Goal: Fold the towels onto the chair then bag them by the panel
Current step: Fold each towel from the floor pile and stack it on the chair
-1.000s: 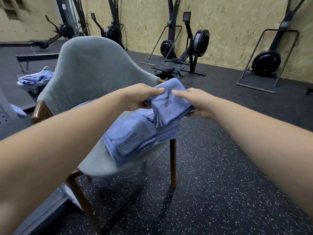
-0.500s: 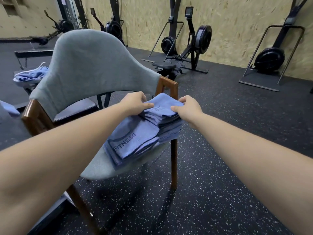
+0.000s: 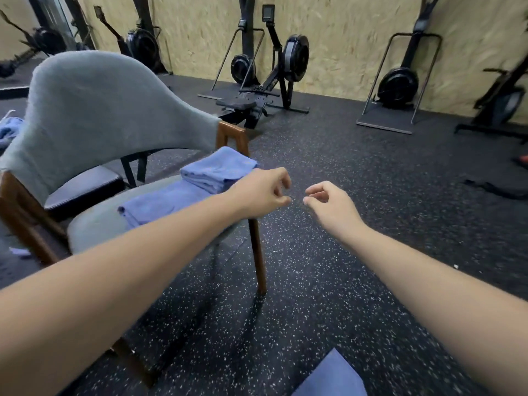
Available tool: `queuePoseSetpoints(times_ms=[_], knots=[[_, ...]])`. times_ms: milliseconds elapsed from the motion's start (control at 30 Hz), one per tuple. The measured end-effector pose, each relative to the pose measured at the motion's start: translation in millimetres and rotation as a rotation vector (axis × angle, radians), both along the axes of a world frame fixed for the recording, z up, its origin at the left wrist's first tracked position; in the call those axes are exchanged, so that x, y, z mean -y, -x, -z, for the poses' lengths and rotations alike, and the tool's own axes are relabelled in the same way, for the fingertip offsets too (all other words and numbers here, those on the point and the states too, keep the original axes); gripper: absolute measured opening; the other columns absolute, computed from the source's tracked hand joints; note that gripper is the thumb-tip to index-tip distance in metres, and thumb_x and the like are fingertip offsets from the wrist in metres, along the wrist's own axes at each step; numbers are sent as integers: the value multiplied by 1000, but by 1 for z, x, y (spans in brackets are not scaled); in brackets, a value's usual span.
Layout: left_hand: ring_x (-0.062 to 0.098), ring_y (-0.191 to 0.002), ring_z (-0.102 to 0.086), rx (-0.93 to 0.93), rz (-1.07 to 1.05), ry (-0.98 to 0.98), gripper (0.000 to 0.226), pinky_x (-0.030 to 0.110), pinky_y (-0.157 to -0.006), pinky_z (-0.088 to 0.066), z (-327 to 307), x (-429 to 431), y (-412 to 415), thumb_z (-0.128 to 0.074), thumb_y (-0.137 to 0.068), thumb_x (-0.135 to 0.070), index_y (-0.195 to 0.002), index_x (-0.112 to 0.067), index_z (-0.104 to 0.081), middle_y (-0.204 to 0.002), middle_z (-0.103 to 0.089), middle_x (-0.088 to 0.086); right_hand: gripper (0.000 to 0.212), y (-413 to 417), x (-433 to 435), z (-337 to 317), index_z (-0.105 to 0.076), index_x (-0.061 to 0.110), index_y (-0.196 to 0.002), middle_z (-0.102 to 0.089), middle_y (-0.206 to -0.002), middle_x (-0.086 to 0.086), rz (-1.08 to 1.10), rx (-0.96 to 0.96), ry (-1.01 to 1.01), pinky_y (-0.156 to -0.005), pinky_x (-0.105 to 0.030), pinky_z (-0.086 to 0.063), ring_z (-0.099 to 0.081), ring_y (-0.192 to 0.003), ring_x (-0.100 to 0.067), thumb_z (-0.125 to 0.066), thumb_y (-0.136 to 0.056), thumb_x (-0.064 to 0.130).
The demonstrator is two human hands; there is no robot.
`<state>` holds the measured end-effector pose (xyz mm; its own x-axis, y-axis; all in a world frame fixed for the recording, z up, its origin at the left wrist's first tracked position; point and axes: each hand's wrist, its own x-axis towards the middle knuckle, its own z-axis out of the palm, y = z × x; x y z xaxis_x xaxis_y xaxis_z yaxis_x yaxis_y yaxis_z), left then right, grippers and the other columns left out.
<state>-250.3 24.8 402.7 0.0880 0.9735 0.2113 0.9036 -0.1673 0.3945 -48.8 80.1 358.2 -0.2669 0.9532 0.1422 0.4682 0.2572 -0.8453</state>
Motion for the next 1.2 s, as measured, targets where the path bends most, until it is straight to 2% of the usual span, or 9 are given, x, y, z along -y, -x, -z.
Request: queuePoseSetpoints(times_ms=[300,467,667,733,833,967,1067,1100,1200], knots=[[17,-93,-67,19,162,310,29,31,-78,-50,92,29,-140,-77,-96,-36,-120,-23,-65,-100,-72,-6,7,-146,62,75,-71,28,-105,-71,-101,12,142,114,121,-88,-32,-50,-66,-97,-10,-71,-99,27],[18,-103,-69,29,218,497,32,32,-90,-55,161,56,-198,-80,-95,-34,-121,-19,-69,-110,-74,-2,5,-206,108,149,-74,26,-102,-72,-97,10,177,175,301,-85,-33,-50,-66,-93,-13,-74,-97,27],[19,-98,-67,77,217,656,31,31,-79,-52,259,98,-250,-79,-93,-34,-118,-19,-68,-111,-73,-1,4,-259,178,244,-75,22,-97,-71,-86,10,229,224,490,-77,-28,-47,-65,-82,-9,-77,-94,23],[19,-97,-64,67,195,714,34,33,-77,-53,290,116,-259,-80,-90,-38,-117,-22,-67,-111,-73,0,4,-269,203,272,-75,25,-93,-72,-85,10,255,225,553,-75,-28,-47,-67,-84,-11,-78,-91,25],[22,-100,-67,-25,191,820,46,40,-85,-58,332,147,-263,-84,-83,-46,-118,-25,-63,-108,-75,0,8,-272,240,306,-71,27,-88,-70,-83,12,225,241,617,-73,-22,-47,-66,-82,-9,-78,-90,23],[24,-91,-72,-91,179,901,57,35,-74,-60,369,182,-257,-90,-71,-48,-115,-26,-63,-99,-75,0,13,-260,278,336,-69,30,-91,-67,-79,14,155,296,669,-76,-22,-46,-62,-78,-4,-78,-90,21],[25,-93,-72,-123,178,940,60,31,-66,-54,383,200,-248,-92,-68,-41,-116,-26,-60,-103,-73,1,13,-247,297,350,-70,27,-95,-68,-79,12,128,299,688,-66,-7,-42,-59,-72,3,-79,-88,21],[24,-92,-71,-133,173,946,58,30,-63,-53,387,205,-245,-91,-68,-37,-115,-25,-59,-103,-73,0,14,-243,303,354,-70,28,-95,-69,-80,11,124,302,699,-67,-7,-43,-60,-72,2,-80,-87,22],[24,-93,-68,-115,160,923,43,32,-69,-52,398,216,-240,-84,-75,-29,-112,-22,-63,-99,-73,0,18,-230,315,365,-68,30,-95,-74,-81,8,104,299,712,-85,-26,-55,-68,-79,-5,-80,-84,22]])
